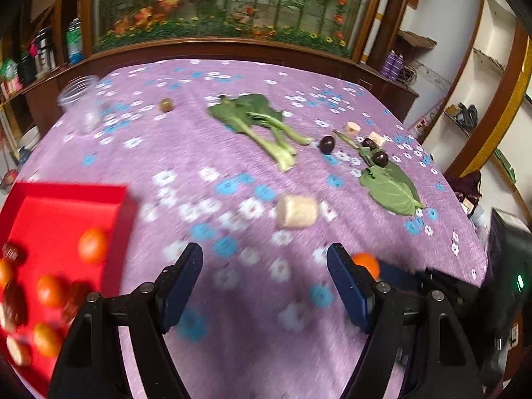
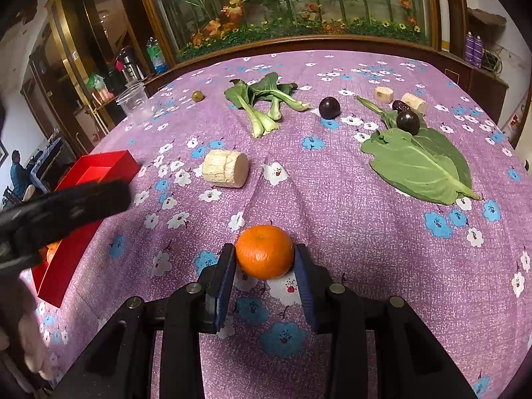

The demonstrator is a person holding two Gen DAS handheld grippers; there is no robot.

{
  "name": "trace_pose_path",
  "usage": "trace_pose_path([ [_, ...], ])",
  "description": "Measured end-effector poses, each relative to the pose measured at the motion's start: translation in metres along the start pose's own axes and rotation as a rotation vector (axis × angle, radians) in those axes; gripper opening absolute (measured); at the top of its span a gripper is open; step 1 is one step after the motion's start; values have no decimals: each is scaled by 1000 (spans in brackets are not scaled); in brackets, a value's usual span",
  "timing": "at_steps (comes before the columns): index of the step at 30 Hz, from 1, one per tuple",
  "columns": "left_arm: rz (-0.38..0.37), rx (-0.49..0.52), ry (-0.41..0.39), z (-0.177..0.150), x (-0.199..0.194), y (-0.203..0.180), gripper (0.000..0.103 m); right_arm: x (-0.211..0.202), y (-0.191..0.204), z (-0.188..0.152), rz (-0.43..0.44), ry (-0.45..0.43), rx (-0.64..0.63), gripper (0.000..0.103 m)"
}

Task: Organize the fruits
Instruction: 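Grasp the beige cylindrical cake with the left tool while the right tool holds the orange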

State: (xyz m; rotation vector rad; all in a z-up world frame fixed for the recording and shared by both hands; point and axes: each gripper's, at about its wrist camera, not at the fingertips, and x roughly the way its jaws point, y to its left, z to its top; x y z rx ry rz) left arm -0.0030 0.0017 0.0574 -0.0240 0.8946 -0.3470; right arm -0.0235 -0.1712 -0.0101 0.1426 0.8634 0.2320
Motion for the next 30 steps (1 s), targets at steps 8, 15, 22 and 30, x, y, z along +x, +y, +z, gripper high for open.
trace_pose_path([
  [8,-7,74,33,22,45,-26,76,-2,-7,0,29,3,33,39],
  [15,-2,59,63,24,69,-28,69,-1,-8,1,51,6,45,42],
  [22,8,59,66,20,82,-32,68,-2,-9,1,60,8,50,42],
  [30,44,76,44,18,81,-34,33,-3,-9,0,56,7,41,42],
])
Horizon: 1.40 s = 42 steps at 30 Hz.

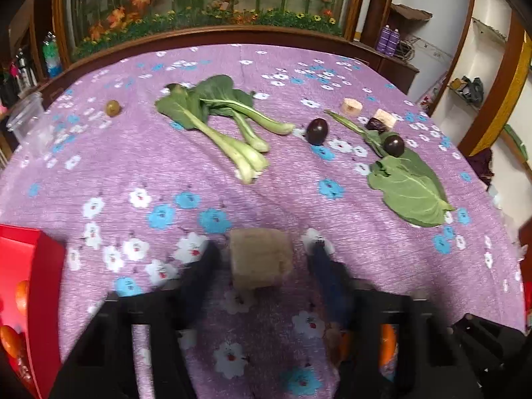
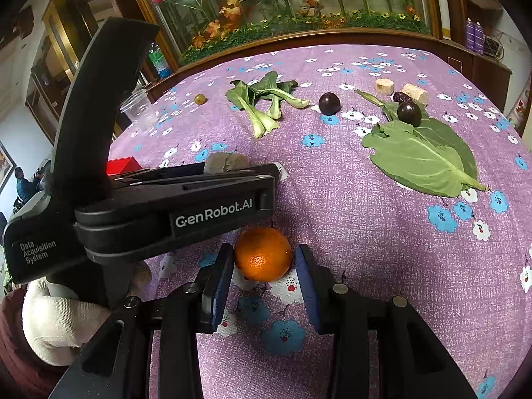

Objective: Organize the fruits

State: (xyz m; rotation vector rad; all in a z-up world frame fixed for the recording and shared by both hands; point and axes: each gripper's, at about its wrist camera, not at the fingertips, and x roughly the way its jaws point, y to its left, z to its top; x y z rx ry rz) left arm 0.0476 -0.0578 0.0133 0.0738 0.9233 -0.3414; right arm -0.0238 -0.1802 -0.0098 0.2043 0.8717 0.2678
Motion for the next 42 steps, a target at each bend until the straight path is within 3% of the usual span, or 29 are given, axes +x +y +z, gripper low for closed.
trace_pose_path([
  [18,15,-41,-67,-20,-49,18,30,-1,-1,1,-25,-26,-24,38],
  [30,53,-36,-168,-54,-118,28,30,-5,-10,3,-50,-57,22,37],
  [42,32,-118,-226,-82,-172,60,30,-17,-17,1,-101,-72,93,37],
])
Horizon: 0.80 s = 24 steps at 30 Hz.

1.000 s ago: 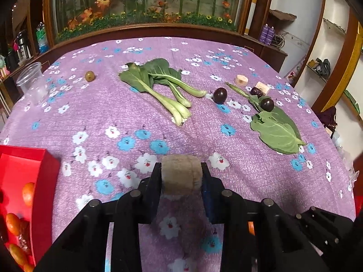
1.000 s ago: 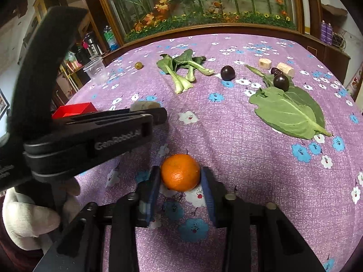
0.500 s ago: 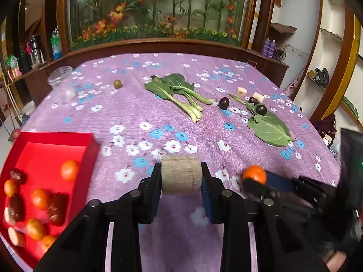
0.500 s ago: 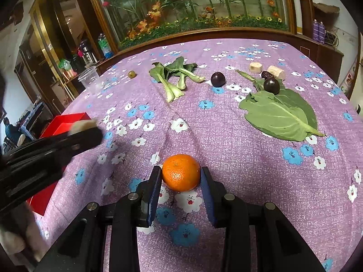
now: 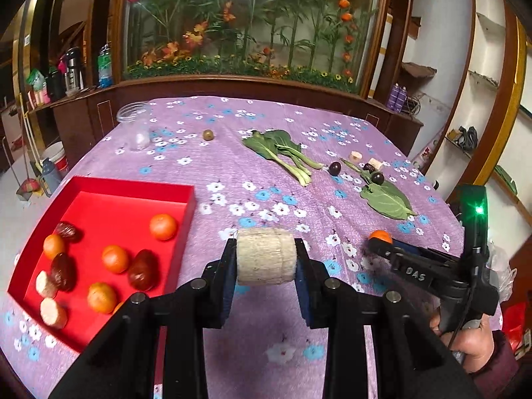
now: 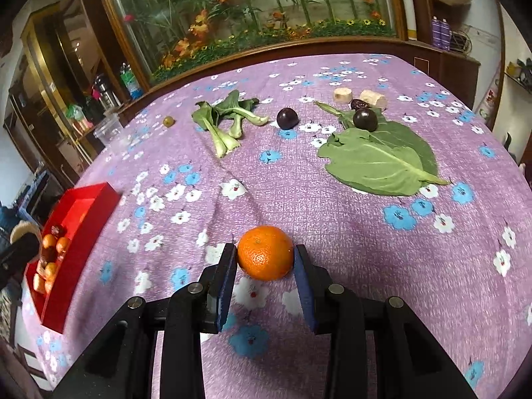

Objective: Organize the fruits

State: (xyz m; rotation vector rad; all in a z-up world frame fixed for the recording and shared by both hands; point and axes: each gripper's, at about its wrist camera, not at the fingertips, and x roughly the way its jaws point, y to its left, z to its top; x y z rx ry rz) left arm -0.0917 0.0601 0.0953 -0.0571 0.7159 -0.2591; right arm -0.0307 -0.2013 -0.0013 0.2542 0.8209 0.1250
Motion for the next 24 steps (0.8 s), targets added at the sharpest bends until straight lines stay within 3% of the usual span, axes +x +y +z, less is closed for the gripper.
trace_pose_path([
  [12,6,-44,-33,-12,-27,20,31,-30,29,-16,28,-4,-20,37],
  [24,24,-87,-83,-21,-58,44,31,-47,83,-27,62,-20,-121,38],
])
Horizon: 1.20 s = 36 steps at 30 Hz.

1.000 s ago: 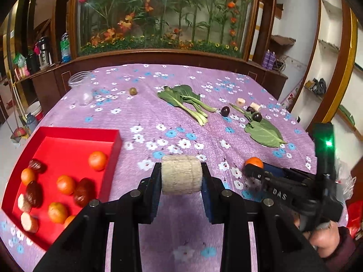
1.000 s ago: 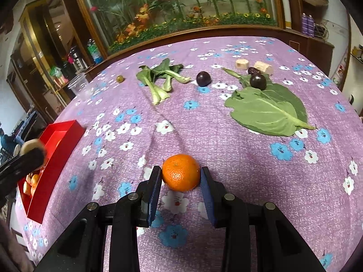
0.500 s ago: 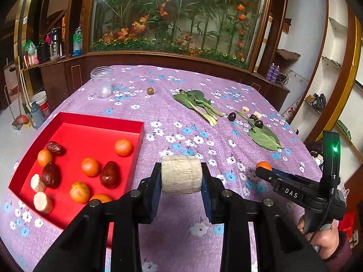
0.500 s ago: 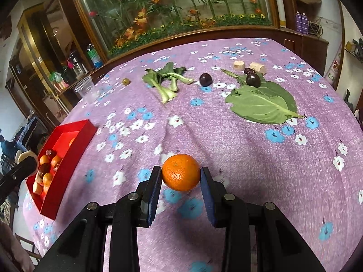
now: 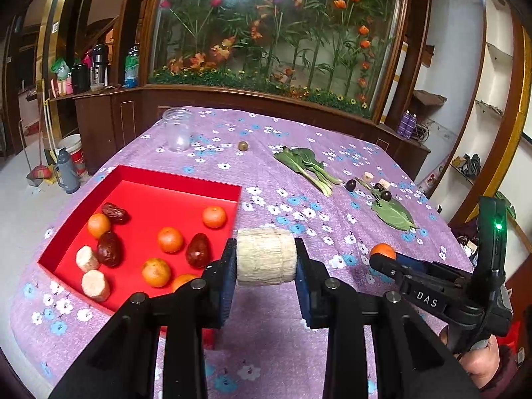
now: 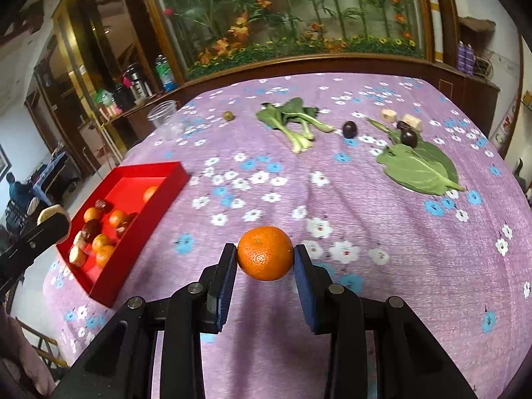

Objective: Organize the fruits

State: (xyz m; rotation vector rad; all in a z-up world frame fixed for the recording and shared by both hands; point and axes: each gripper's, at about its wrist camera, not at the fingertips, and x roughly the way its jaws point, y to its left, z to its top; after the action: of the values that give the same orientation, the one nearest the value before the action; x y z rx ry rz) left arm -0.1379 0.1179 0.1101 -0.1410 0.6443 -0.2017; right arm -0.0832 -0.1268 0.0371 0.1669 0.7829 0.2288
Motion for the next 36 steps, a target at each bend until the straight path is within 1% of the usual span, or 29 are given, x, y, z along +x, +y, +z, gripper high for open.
trace_pose_path([
  [20,10,-63,-27,-10,-23,34,31,-9,69,-6,61,-4,-122,38],
  [30,26,-93,-18,-17,-23,51,31,-2,92,-11,96,19,-150,38],
  [36,42,-114,4,-22,-17,65,31,8,102,-15,118,41,-156,38],
])
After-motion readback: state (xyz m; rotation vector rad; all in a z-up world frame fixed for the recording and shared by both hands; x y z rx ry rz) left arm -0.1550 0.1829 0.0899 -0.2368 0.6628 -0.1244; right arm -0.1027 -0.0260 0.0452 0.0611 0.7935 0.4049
